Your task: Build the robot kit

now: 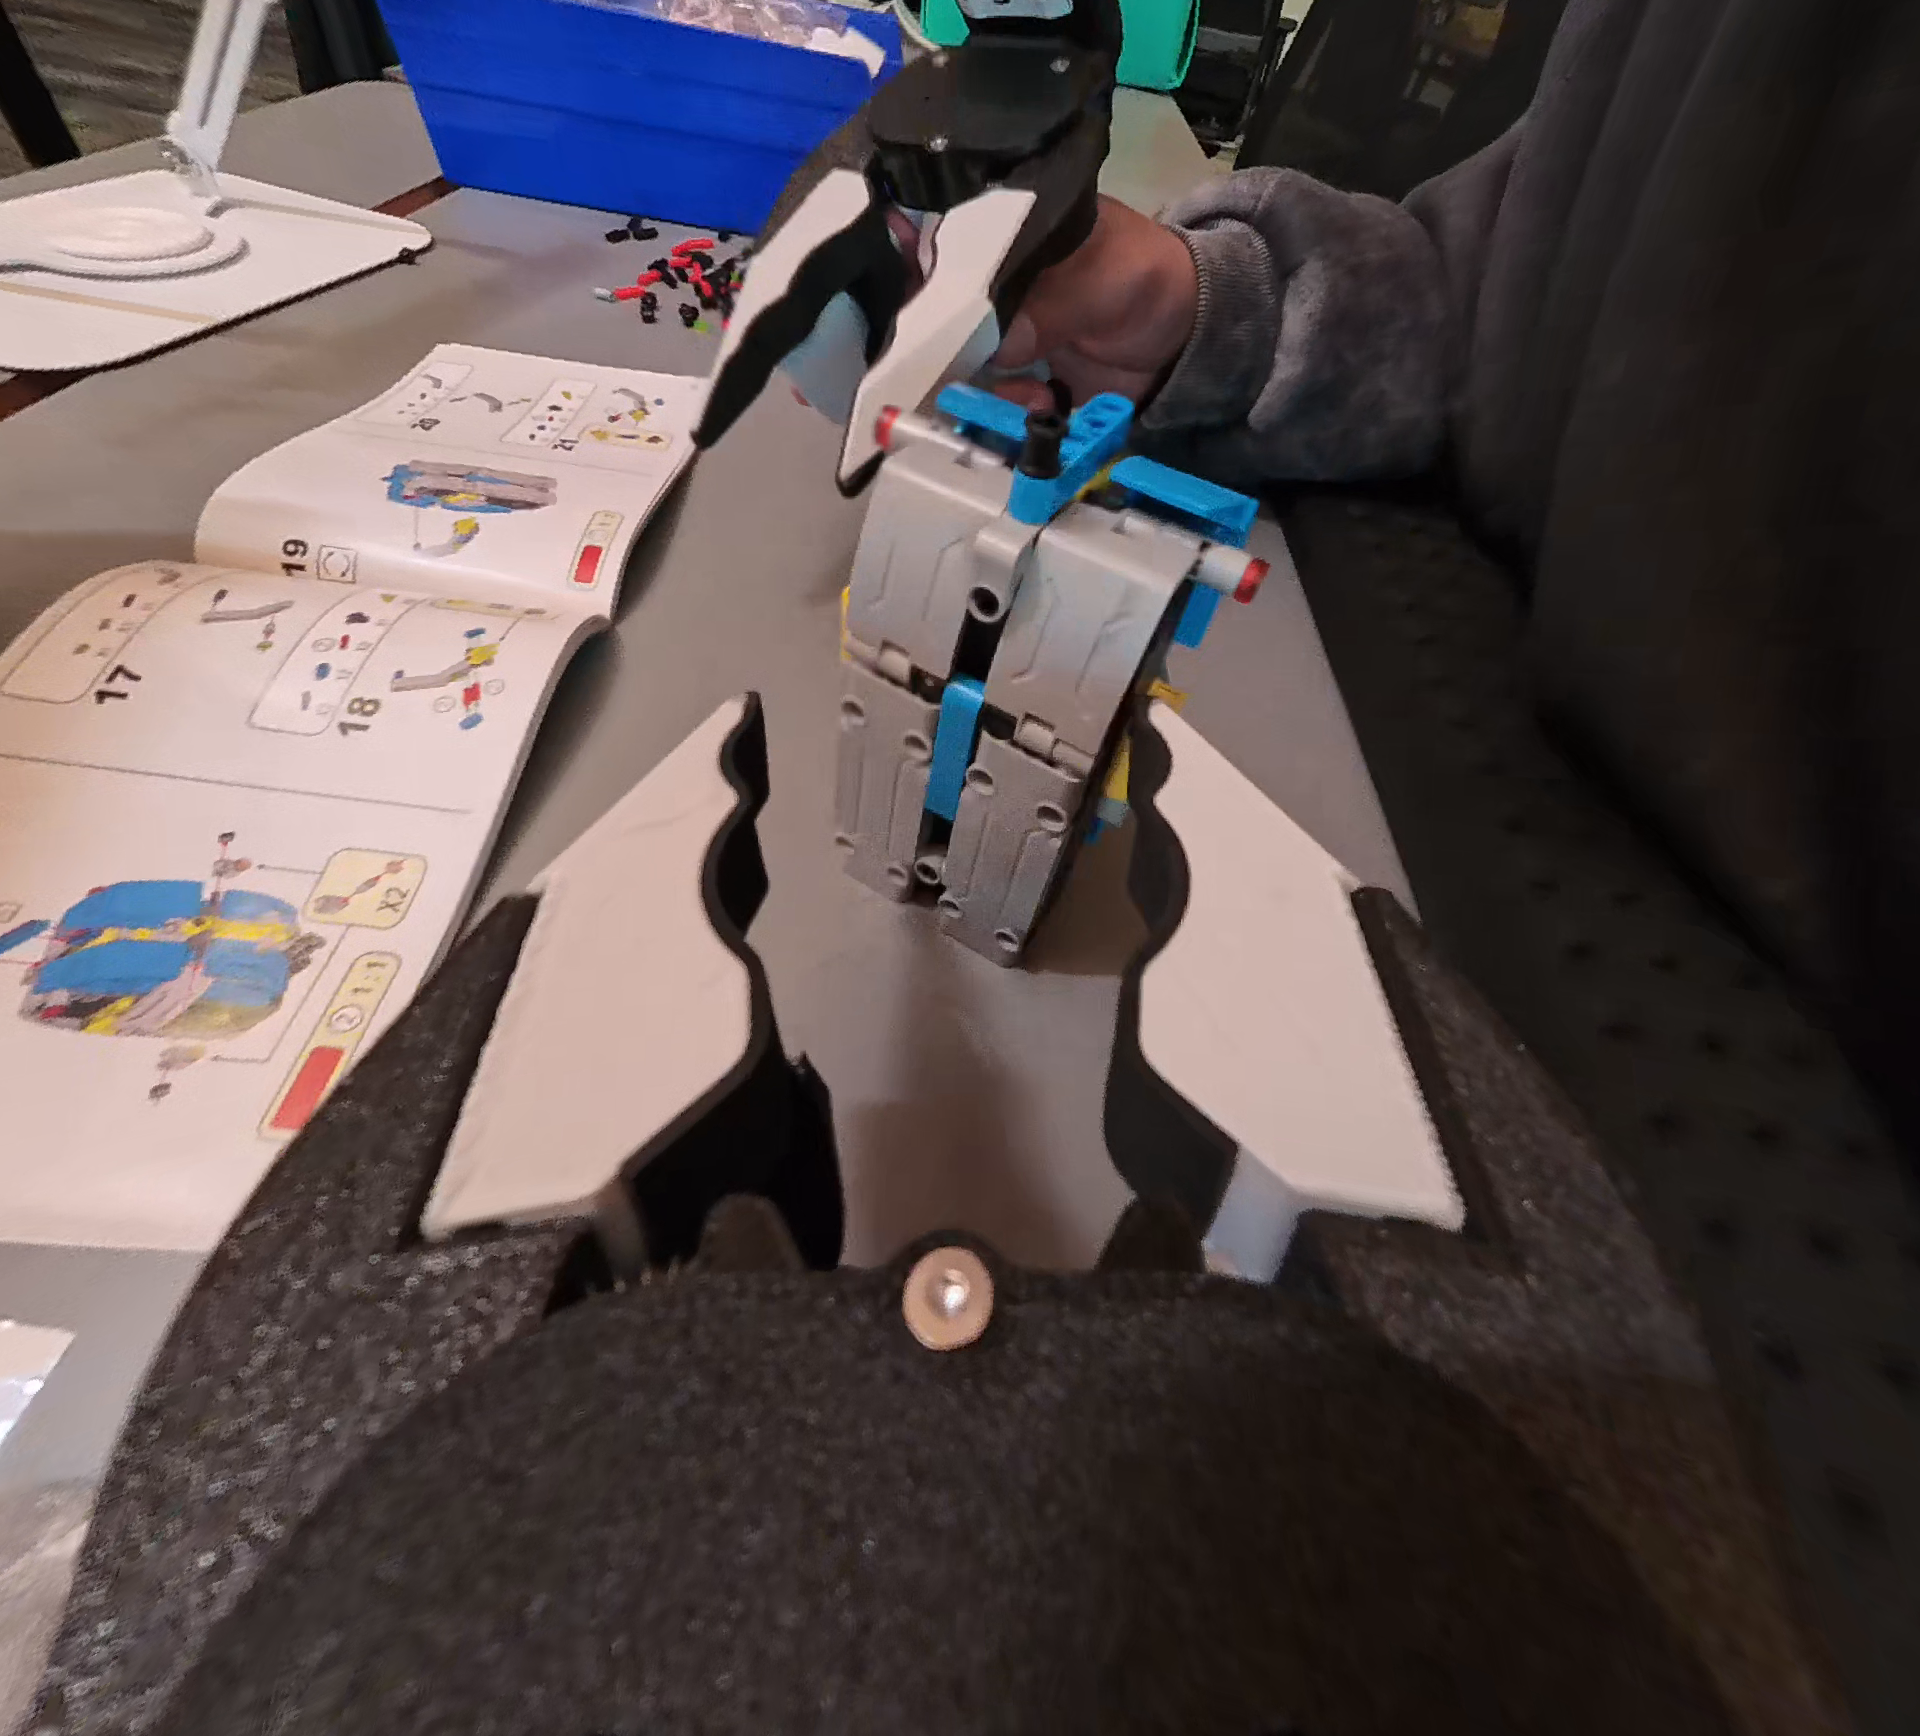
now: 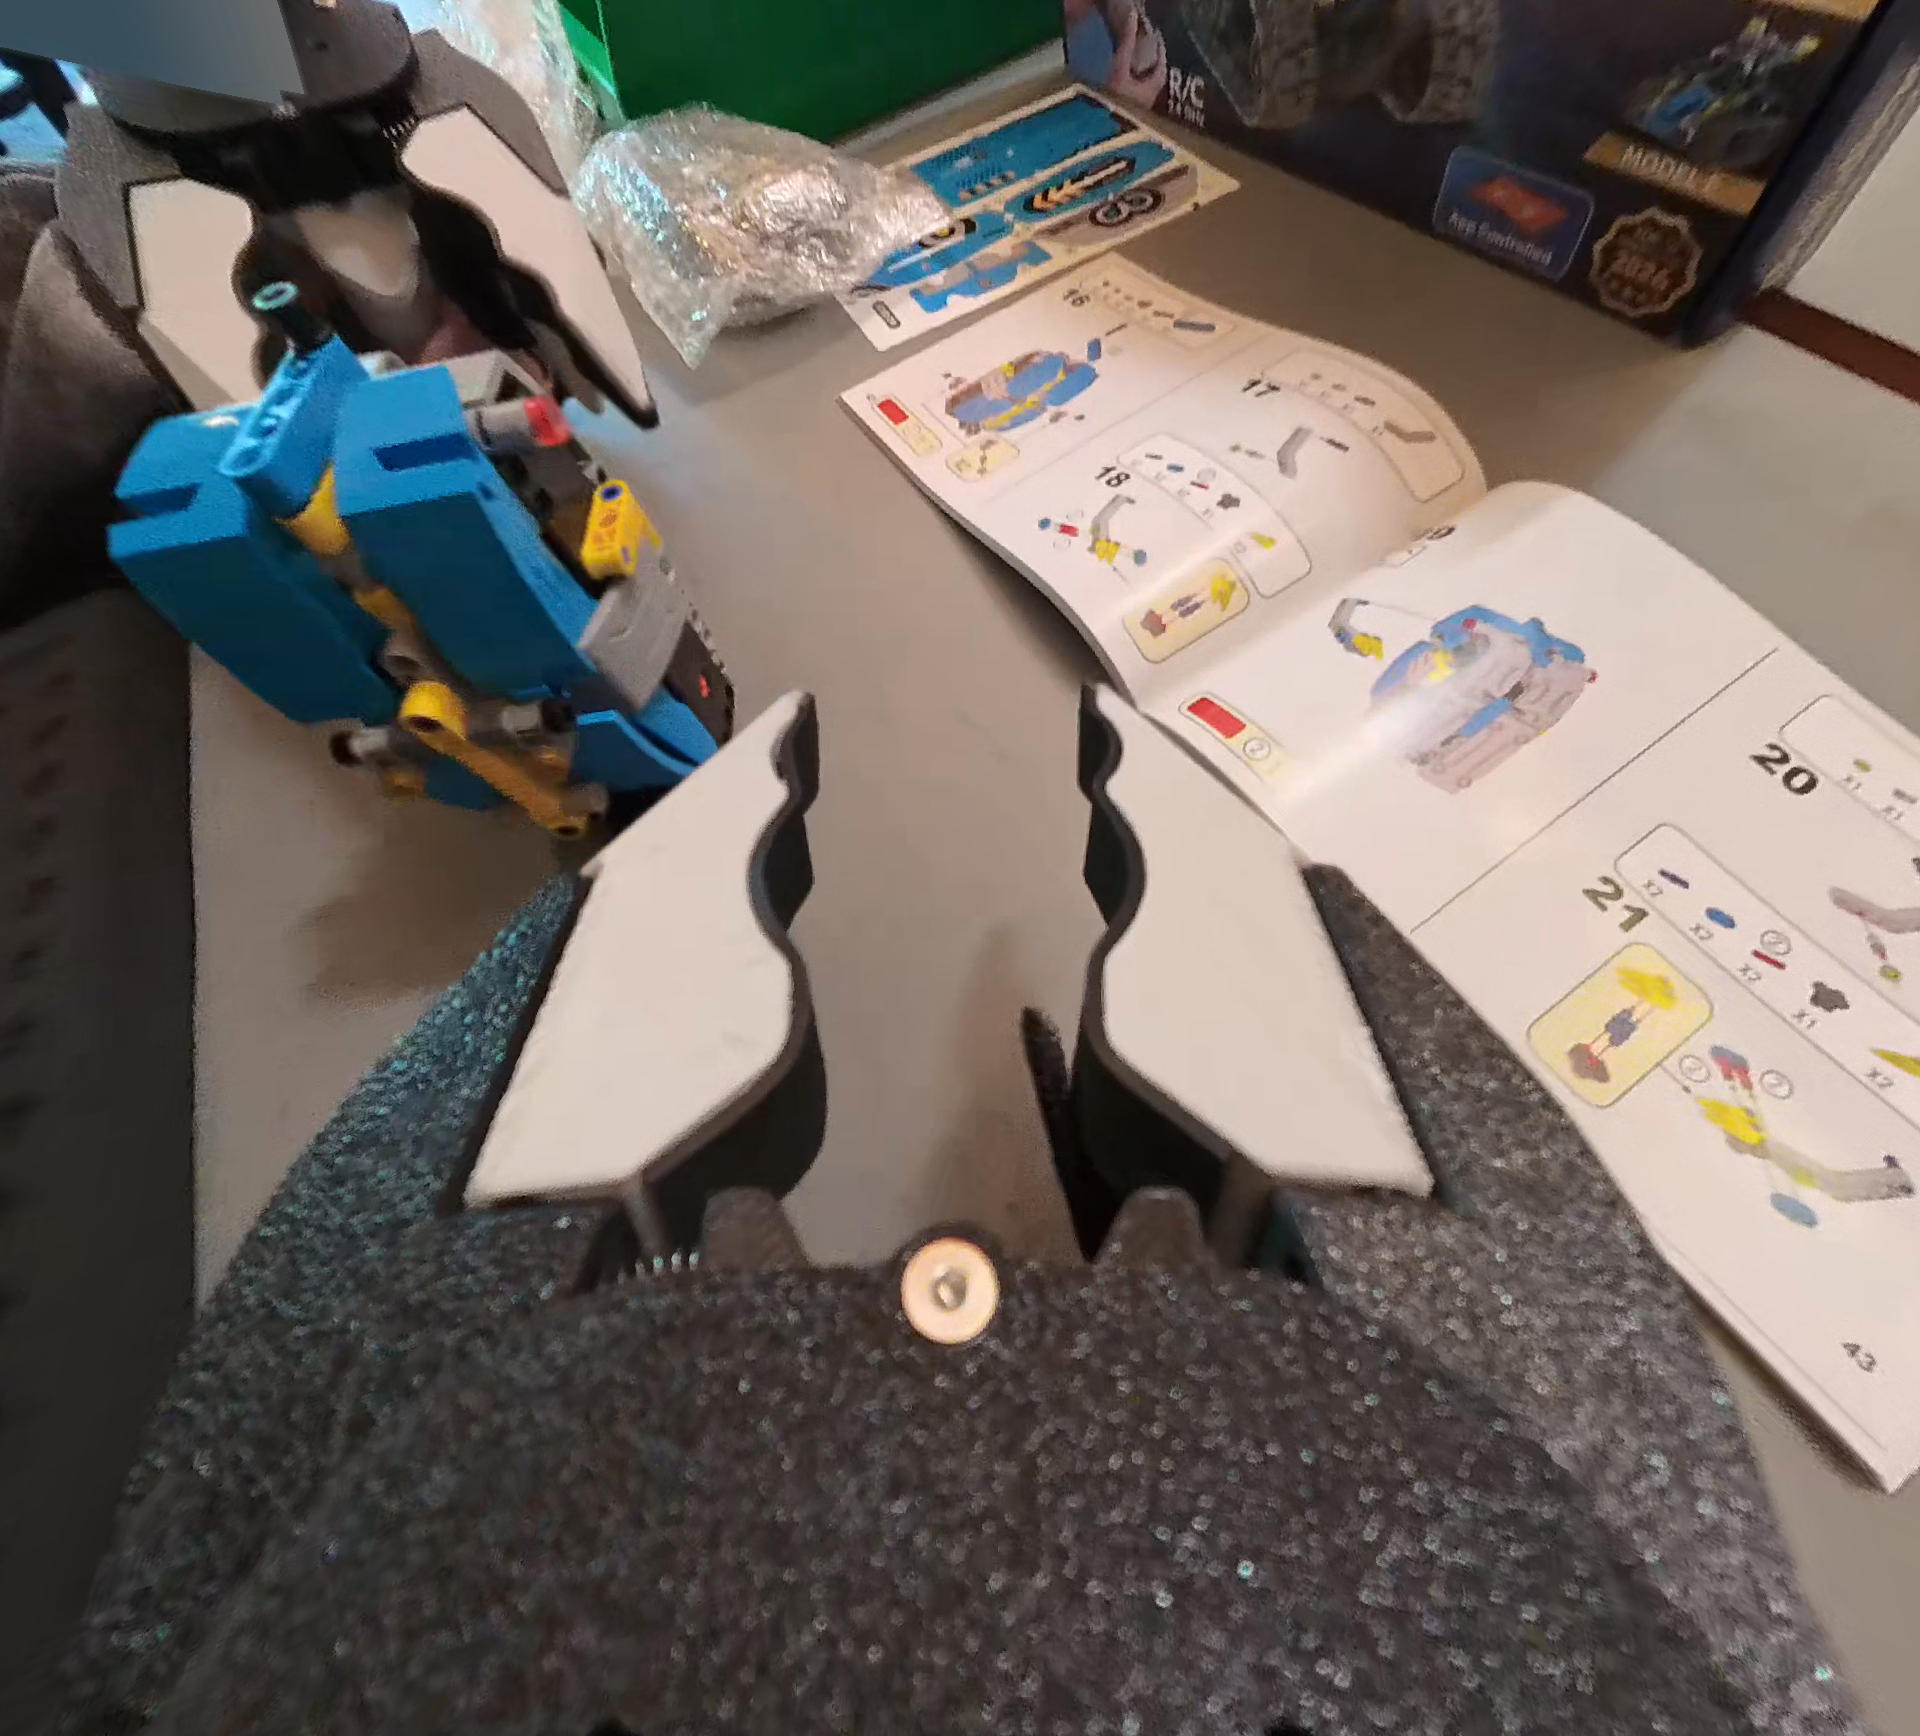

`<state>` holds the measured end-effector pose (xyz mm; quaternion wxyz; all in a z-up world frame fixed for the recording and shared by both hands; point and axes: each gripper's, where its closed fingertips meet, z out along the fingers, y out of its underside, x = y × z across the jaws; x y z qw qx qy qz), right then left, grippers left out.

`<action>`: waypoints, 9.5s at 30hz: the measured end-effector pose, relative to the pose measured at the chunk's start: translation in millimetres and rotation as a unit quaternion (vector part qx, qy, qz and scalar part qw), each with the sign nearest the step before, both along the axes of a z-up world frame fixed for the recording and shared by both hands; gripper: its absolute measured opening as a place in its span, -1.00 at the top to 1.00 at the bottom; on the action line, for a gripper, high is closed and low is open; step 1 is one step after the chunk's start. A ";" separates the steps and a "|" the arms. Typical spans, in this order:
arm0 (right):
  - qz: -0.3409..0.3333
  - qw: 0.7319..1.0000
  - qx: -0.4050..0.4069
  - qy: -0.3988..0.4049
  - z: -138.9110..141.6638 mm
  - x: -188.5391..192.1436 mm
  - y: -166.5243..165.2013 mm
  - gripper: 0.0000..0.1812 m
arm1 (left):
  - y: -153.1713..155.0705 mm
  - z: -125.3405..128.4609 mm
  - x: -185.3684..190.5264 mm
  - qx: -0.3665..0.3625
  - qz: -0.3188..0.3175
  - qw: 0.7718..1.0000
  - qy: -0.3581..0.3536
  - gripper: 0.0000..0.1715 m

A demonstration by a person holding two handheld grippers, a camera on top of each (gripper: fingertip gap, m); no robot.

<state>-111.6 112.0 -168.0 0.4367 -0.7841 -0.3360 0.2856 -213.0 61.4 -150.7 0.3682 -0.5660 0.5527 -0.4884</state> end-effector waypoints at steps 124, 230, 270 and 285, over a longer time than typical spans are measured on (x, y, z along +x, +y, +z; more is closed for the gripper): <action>-0.218 0.929 -0.148 -0.258 -58.1 294.4 -103.9 0.92 | 45.0 1.2 -16.0 0.025 0.133 0.991 -0.005 0.40; -0.210 0.923 -0.083 -0.311 -50.1 296.6 14.1 0.96 | 68.8 -2.3 -36.7 0.030 0.172 0.985 0.007 0.46; -0.299 0.946 -0.071 -0.101 2.9 244.4 76.7 0.73 | 70.5 -3.8 -36.7 0.022 0.174 0.985 0.011 0.46; -0.369 0.890 -0.176 -0.203 -61.8 283.1 107.1 0.86 | 67.8 -2.9 -37.0 0.034 0.170 0.985 0.009 0.46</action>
